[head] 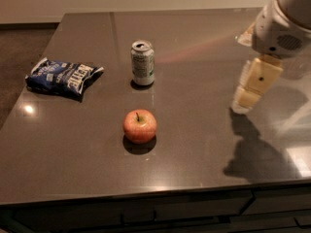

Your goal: Pick 7up can

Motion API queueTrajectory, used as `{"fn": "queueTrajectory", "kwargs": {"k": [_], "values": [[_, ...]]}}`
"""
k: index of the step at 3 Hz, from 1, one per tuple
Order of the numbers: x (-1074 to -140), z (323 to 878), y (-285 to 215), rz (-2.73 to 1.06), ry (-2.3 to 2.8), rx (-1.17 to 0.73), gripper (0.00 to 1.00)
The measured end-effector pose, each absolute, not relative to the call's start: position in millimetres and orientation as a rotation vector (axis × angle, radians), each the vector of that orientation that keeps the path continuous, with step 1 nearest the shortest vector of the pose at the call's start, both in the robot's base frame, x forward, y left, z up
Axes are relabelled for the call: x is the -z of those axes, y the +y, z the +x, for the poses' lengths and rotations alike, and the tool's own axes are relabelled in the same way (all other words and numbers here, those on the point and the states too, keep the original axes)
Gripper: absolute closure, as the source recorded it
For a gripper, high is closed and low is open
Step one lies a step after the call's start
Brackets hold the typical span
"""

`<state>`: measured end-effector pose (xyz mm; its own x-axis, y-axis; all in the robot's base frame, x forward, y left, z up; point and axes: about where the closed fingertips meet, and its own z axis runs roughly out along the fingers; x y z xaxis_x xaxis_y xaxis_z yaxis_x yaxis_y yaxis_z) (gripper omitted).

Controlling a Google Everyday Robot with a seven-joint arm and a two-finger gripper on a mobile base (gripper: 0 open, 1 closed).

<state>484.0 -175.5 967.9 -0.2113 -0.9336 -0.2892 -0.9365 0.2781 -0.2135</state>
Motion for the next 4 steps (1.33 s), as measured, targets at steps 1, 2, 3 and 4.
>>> {"fn": "queueTrajectory", "kwargs": {"k": [1, 2, 3, 4], "values": [[-955, 520, -148, -1.617, 2.174, -0.101, 0.0], [-946, 552, -126, -1.52, 2.159, -0.152, 0.0], [-940, 582, -101, -1.456, 2.131, -0.193, 0.0], [-929, 616, -62, -1.419, 2.107, -0.229, 0.0]]}}
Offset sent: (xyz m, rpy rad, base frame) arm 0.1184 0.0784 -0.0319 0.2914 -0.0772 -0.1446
